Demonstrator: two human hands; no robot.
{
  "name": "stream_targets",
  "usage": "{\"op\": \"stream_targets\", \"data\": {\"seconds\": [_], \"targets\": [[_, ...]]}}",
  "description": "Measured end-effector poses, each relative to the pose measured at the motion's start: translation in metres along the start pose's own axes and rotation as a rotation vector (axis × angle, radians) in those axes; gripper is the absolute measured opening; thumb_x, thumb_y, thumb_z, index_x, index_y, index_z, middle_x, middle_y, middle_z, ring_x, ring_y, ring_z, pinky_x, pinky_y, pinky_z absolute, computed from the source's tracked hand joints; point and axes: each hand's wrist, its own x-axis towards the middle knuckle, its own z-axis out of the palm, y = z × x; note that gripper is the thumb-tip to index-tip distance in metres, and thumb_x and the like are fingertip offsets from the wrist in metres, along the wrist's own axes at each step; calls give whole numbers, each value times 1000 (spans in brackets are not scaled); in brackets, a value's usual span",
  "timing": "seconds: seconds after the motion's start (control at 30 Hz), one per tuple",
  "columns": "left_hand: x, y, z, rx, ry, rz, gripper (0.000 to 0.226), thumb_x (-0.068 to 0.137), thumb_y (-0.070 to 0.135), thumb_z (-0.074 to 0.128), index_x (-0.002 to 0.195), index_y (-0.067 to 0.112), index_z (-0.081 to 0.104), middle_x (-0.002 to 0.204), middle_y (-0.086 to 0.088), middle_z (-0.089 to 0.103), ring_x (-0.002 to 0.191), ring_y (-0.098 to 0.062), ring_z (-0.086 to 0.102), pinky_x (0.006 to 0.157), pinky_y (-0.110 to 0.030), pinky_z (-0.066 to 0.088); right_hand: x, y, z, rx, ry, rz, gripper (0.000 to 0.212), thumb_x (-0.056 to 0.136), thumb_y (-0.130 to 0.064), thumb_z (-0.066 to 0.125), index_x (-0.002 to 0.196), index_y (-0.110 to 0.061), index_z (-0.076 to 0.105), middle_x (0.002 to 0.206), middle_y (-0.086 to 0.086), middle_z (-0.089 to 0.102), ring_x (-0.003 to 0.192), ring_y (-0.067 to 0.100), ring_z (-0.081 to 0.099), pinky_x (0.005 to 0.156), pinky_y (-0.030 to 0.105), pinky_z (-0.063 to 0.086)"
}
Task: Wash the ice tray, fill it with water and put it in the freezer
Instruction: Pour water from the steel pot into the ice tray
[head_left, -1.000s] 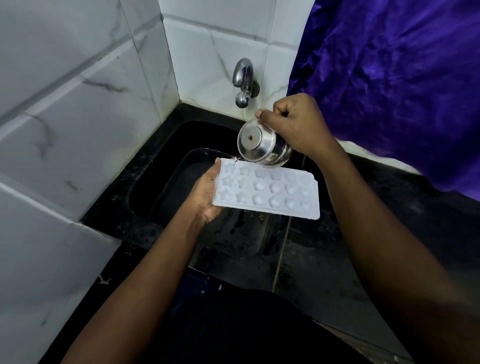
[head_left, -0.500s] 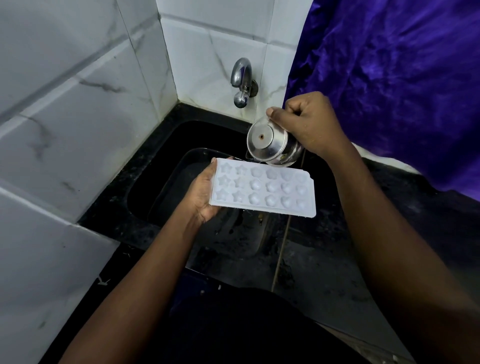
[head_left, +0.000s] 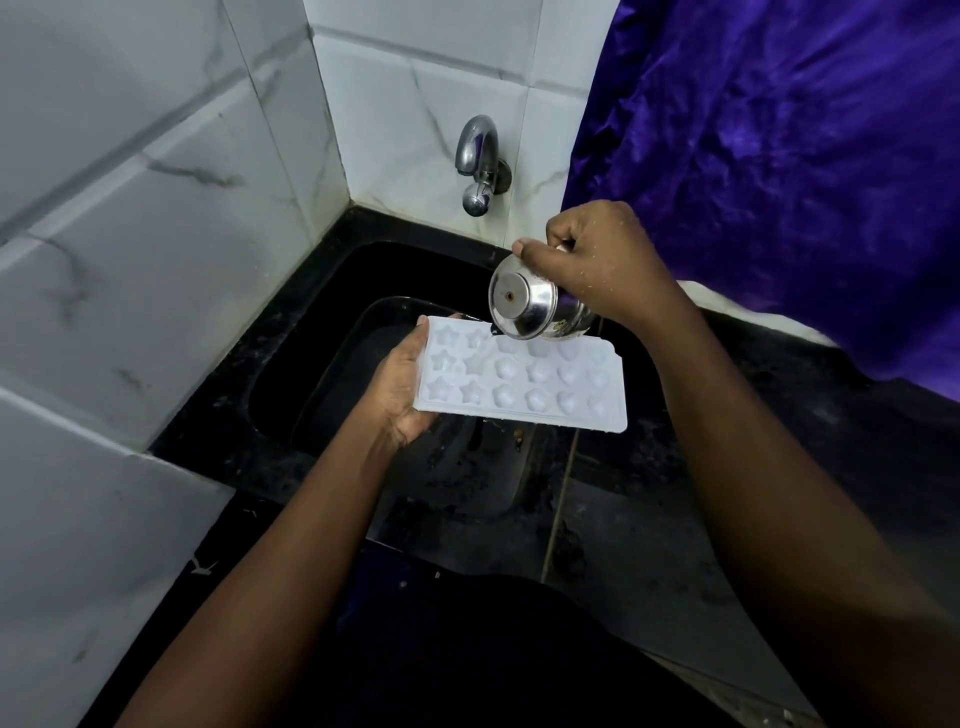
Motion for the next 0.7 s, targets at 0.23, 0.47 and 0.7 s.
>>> {"op": "stream_targets", "data": {"seconds": [0.23, 0.47, 0.7], "targets": [[0, 1, -2, -6, -15, 14, 56, 110, 56, 42, 115, 15, 81, 135, -19, 73, 121, -37, 72, 106, -58, 53, 0, 1, -2, 7, 21, -10, 61, 94, -42, 71, 57, -5, 40, 54, 12, 37, 53, 14, 34, 58, 28, 31], [-1, 2, -6, -14, -9, 14, 54, 110, 56, 43, 127, 15, 73, 138, -17, 71, 122, -35, 72, 95, -52, 59, -6, 11, -5, 159, 82, 67, 62, 94, -38, 74, 55, -6, 38, 52, 11, 36, 50, 14, 33, 52, 36, 31], [-3, 4, -8, -29, 20, 8, 53, 110, 55, 45, 108, 20, 84, 133, -16, 74, 116, -33, 75, 96, -54, 58, -18, 24, -15, 333, 187, 165, 59, 93, -36, 76, 52, -15, 39, 49, -1, 38, 50, 17, 35, 54, 38, 34]]}}
